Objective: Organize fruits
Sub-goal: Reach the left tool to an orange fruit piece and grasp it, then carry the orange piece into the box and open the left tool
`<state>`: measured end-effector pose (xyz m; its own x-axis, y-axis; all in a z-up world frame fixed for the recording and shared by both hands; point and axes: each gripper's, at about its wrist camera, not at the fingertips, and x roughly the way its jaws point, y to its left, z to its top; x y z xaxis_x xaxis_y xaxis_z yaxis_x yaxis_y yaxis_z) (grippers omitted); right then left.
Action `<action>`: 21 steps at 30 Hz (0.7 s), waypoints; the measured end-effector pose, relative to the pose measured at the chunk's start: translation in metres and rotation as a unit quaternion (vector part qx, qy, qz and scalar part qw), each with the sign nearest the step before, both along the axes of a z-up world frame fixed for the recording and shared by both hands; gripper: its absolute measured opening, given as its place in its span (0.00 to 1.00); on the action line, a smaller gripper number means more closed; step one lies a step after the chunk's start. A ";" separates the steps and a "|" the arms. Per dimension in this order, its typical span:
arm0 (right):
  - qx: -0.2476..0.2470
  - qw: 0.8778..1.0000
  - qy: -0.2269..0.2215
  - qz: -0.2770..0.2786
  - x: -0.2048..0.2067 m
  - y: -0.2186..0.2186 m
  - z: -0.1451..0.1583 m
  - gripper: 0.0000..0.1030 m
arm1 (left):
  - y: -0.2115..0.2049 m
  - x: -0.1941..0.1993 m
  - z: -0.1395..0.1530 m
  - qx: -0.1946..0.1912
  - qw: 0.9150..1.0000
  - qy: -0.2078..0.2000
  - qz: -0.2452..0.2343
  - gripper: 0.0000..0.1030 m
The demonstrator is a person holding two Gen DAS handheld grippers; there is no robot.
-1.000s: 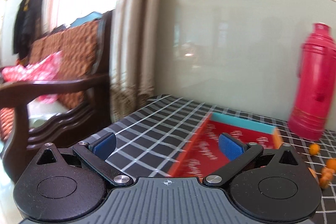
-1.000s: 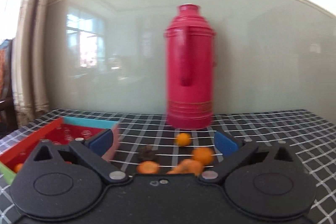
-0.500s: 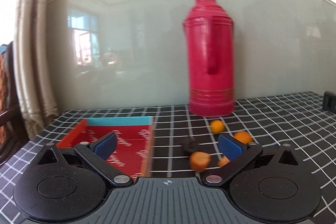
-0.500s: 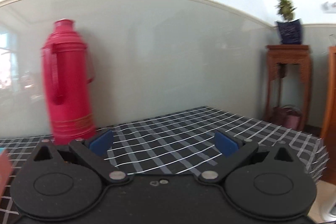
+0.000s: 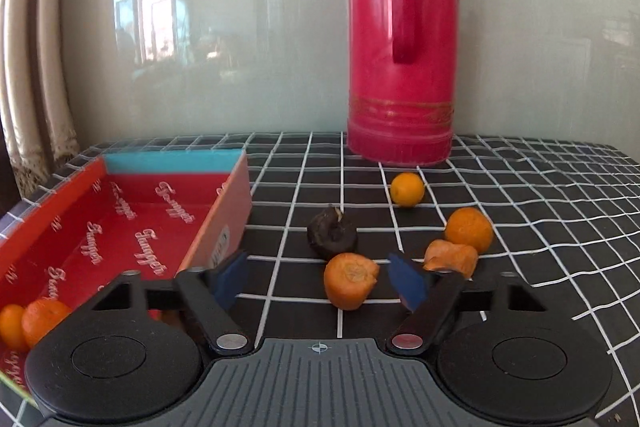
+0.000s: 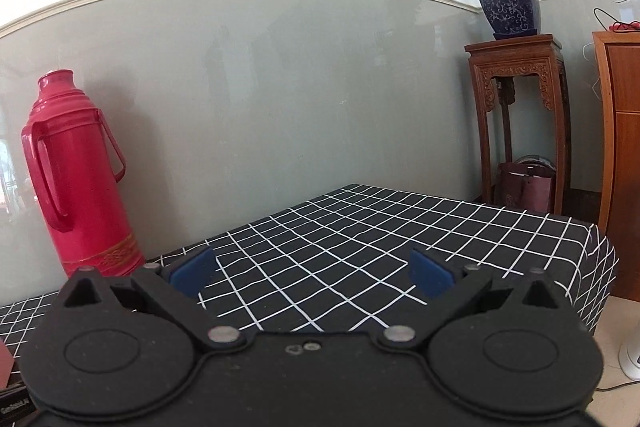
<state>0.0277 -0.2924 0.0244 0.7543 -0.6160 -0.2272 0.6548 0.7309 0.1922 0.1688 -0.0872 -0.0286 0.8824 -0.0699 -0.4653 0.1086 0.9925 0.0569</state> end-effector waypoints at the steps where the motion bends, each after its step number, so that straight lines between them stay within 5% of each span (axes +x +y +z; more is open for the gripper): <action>1: -0.001 1.000 0.001 0.005 0.001 0.001 0.000 0.94 | -0.002 0.003 -0.001 0.000 1.000 0.001 -0.002 0.70; 9: -0.009 1.000 0.005 0.028 0.003 0.009 0.001 0.94 | -0.009 0.003 -0.003 0.023 1.000 -0.003 -0.005 0.69; 10: -0.009 1.000 0.005 0.030 0.003 0.010 0.001 0.94 | -0.010 0.003 -0.003 0.024 1.000 -0.004 -0.009 0.66; 12: -0.010 0.999 0.005 0.031 0.003 0.011 0.001 0.94 | -0.012 0.005 -0.004 0.023 1.000 0.010 -0.019 0.45; 20: -0.010 0.999 0.003 0.037 0.001 0.010 0.001 0.94 | -0.008 0.021 -0.013 -0.006 0.998 0.062 -0.027 0.39; 21: -0.009 0.999 0.003 0.037 0.001 0.010 0.001 0.94 | -0.008 0.020 -0.013 -0.005 0.998 0.060 -0.029 0.29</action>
